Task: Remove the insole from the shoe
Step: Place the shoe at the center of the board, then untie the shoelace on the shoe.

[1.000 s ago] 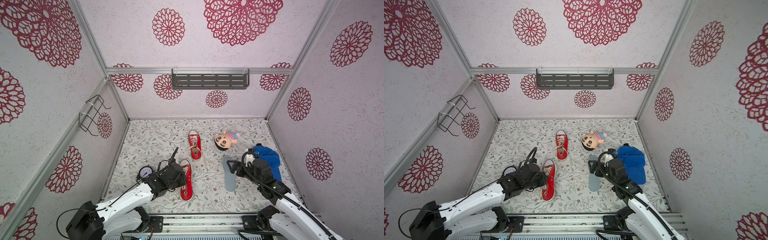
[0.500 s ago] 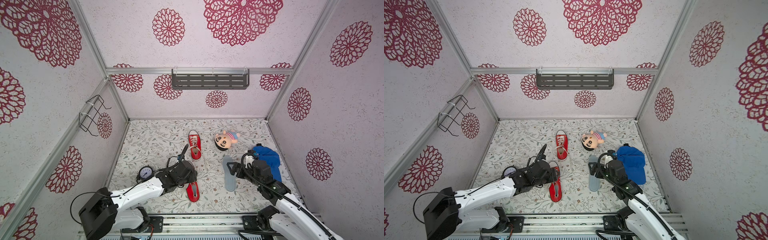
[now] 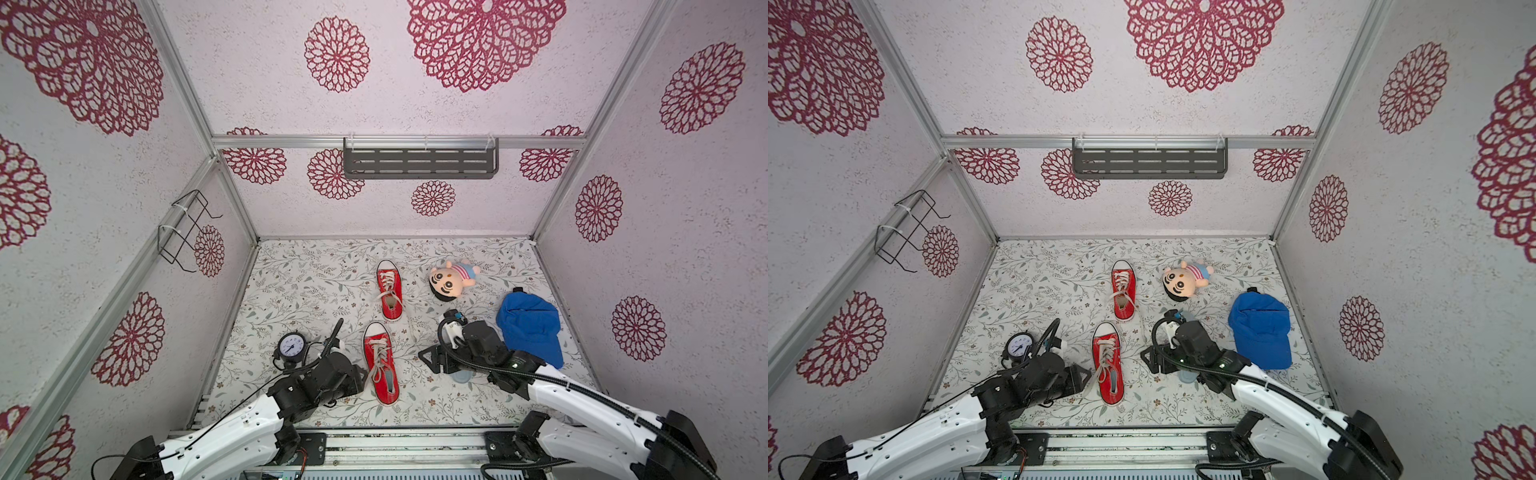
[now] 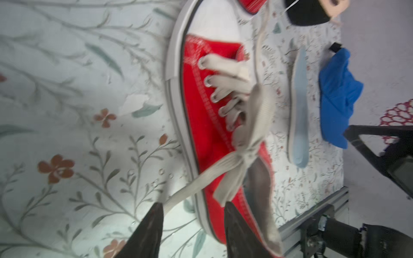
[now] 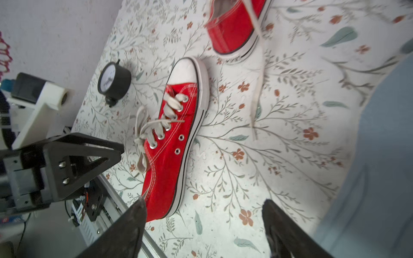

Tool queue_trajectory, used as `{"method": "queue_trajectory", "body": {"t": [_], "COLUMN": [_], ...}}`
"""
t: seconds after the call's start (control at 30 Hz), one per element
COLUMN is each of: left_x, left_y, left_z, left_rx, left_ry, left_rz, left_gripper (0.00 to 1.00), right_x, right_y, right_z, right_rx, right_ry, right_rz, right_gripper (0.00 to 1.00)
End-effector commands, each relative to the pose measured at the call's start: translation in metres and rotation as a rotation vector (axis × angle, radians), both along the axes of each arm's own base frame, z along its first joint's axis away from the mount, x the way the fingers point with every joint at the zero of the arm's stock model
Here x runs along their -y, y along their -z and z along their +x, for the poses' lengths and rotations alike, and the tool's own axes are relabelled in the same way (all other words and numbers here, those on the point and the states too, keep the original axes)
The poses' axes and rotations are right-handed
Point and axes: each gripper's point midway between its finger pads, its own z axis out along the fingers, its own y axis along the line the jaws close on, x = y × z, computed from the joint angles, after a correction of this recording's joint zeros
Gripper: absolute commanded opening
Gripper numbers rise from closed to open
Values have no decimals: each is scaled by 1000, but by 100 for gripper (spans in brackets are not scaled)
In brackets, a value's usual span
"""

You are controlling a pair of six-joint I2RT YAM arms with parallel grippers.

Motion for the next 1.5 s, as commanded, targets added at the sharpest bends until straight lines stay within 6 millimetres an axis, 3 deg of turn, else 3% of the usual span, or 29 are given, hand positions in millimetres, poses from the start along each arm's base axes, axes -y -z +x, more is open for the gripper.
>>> {"method": "queue_trajectory", "body": {"t": [0.0, 0.2, 0.4, 0.73, 1.03, 1.27, 1.47], "left_x": [-1, 7, 13, 28, 12, -9, -25], "left_y": [2, 11, 20, 35, 50, 15, -30], "left_z": [-3, -4, -5, 2, 8, 26, 45], "left_rx": [-17, -18, -40, -53, -76, 68, 188], "left_ry": [-22, 46, 109, 177, 157, 92, 24], "left_rz": [-29, -4, 49, 110, 267, 319, 206], "left_gripper": [46, 49, 50, 49, 25, 0, 0], "right_x": [-27, -60, -80, -84, -78, -76, -82], "right_y": [-11, 11, 31, 56, 65, 71, 70], "right_z": [-1, -14, -22, -30, -31, -34, -35], "right_rx": [34, -15, -59, -125, -143, -157, -157], "right_ry": [-21, -90, -133, -131, -114, -118, -125], "right_rz": [11, -59, -112, -177, -224, -246, -230], "right_gripper": [83, 82, 78, 71, 64, 59, 56]}}
